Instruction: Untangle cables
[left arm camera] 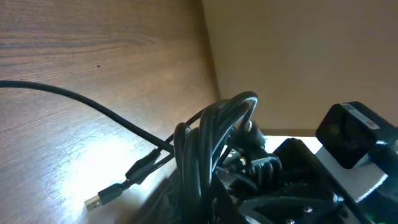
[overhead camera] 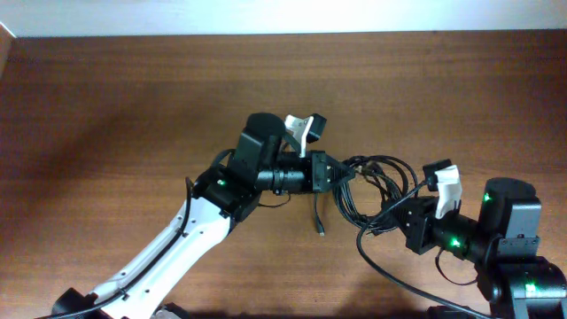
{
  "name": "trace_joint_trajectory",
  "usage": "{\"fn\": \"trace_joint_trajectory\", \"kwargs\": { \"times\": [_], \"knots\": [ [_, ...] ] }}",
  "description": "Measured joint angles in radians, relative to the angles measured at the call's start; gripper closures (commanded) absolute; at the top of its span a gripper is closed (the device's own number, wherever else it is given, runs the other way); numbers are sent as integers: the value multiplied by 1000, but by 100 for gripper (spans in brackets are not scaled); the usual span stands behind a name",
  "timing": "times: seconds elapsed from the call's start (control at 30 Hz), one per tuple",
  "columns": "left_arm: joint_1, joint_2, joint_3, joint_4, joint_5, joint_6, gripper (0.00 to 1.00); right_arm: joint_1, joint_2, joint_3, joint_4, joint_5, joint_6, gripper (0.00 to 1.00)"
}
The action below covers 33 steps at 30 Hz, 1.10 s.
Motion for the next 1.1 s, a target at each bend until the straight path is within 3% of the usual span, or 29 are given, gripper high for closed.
{"fn": "trace_joint_trajectory", "kwargs": {
  "times": [0.37, 0.5, 0.63, 0.77, 0.83, 1.0, 1.1],
  "knots": [
    [30, 0, 0, 10, 32, -42, 100, 2, 0, 0, 84, 21, 23, 95],
    [44, 0, 0, 15, 37, -51, 100, 2, -5, 0, 117, 105, 83, 75],
    [74, 0, 0, 10, 16, -51, 100, 2, -15, 0, 158, 154, 94, 71],
    [74, 0, 0, 14, 21, -50, 100, 2, -15, 0, 158, 169, 102, 62],
    [74, 0, -1, 63, 46, -42, 100, 2, -15, 0, 159, 172, 101, 52],
    [74, 0, -2, 171, 114, -23, 100, 2, 48, 0, 157, 127, 63, 54],
    [74, 0, -2, 171, 125, -12, 100, 2, 84, 0, 158, 59, 40, 73]
  ]
}}
